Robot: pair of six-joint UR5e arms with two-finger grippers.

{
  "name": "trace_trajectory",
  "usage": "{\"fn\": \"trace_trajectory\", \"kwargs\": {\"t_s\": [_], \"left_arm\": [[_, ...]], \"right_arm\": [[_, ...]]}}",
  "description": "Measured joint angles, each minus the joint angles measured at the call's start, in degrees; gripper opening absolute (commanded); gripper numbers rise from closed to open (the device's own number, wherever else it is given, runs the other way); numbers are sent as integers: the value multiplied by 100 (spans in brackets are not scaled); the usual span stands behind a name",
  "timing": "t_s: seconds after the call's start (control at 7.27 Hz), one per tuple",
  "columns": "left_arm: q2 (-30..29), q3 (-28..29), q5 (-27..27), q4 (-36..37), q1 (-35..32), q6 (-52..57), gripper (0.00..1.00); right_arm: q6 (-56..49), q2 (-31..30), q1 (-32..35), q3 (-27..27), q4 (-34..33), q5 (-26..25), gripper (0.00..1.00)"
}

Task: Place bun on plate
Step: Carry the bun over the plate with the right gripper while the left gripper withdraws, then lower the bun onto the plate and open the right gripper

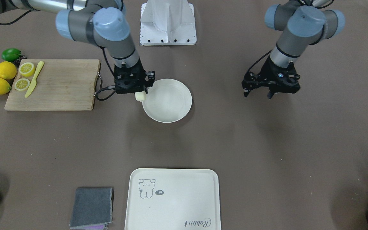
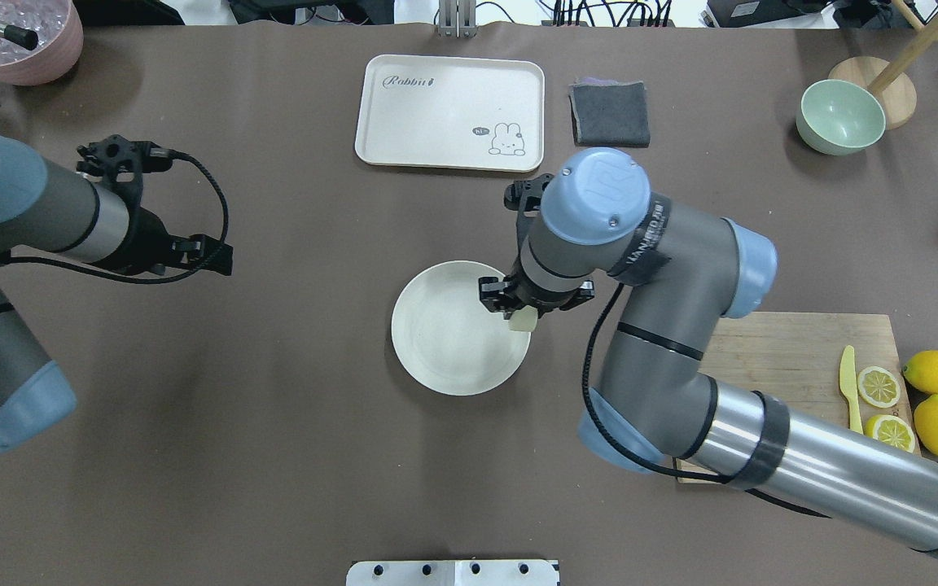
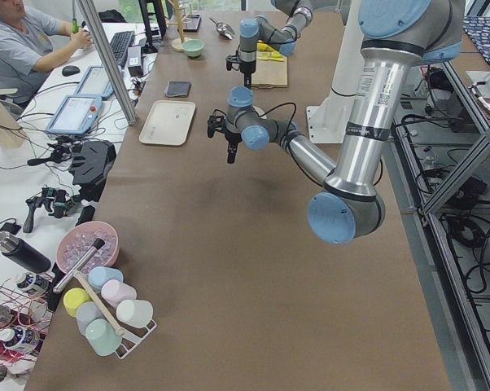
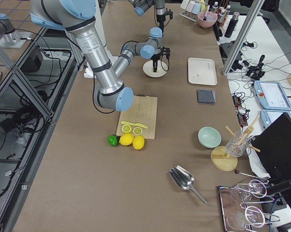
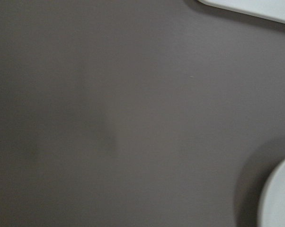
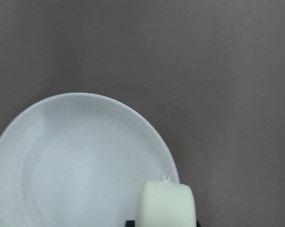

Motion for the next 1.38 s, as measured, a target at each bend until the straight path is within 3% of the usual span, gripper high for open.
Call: {"fn": "trace_trajectory", "kwargs": {"t_s": [0.55, 0.83, 1.1, 1.38], "left_arm": [[318, -50, 10, 4, -271, 484, 97], [325, -49, 21, 7, -285, 489, 97], [323, -19, 30, 8, -285, 488, 97], [323, -4, 20, 8, -288, 485, 97]], "right_arm": [[8, 525, -167, -1077, 710, -137, 48], [10, 535, -274, -1188, 771, -225, 64], [15, 534, -330, -1208, 773, -277, 100], [-2, 533, -292, -1176, 766, -291, 100]]}}
